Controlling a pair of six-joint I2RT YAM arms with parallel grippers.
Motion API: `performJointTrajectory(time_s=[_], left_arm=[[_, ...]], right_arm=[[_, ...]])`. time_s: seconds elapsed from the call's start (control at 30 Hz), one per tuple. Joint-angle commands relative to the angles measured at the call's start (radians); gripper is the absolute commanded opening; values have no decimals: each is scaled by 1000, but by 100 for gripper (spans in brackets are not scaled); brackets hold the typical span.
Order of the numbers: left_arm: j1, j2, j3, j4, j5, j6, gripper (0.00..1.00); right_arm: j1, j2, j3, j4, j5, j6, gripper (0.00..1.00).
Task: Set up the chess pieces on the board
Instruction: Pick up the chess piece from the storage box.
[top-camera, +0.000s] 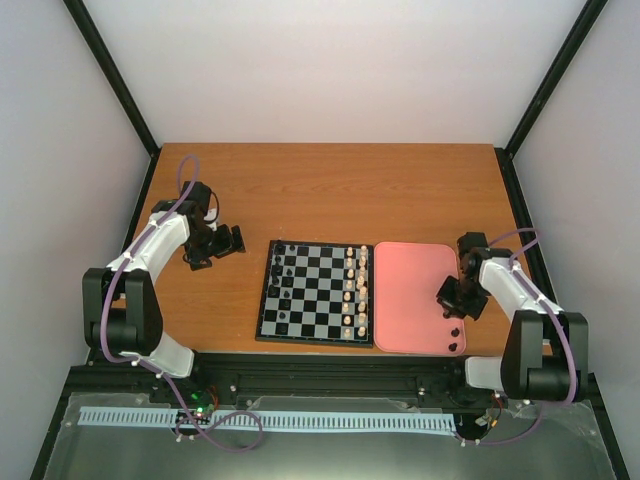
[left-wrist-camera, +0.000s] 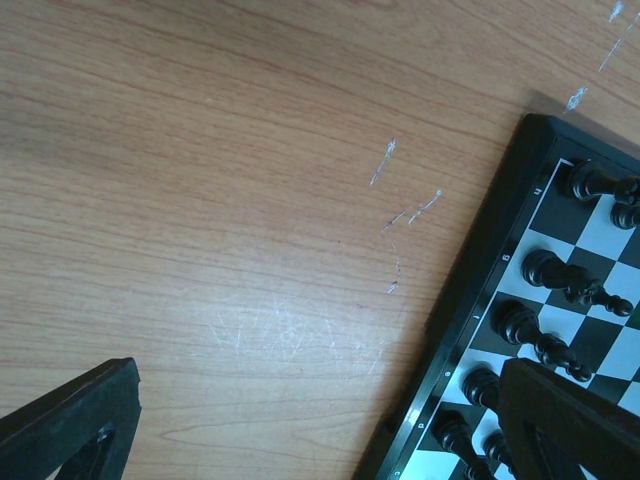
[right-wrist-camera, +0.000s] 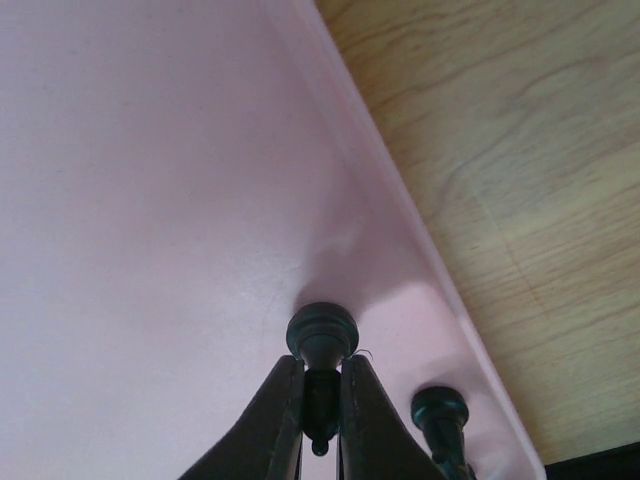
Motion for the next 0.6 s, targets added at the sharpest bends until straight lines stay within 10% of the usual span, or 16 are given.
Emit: performJointTrajectory(time_s=[0.0,0.3,0.57], left_arm=[[-5,-29,11,3,-15,5,100],[-5,-24,16,-1,-27,9,100],[-4,-37,22,-9,-33,8,100]], right_arm=[[9,-54,32,-7,-49,-7,3],[427,-3,427,-190,-20,116,3],[872,374,904,-300,6,143,3]])
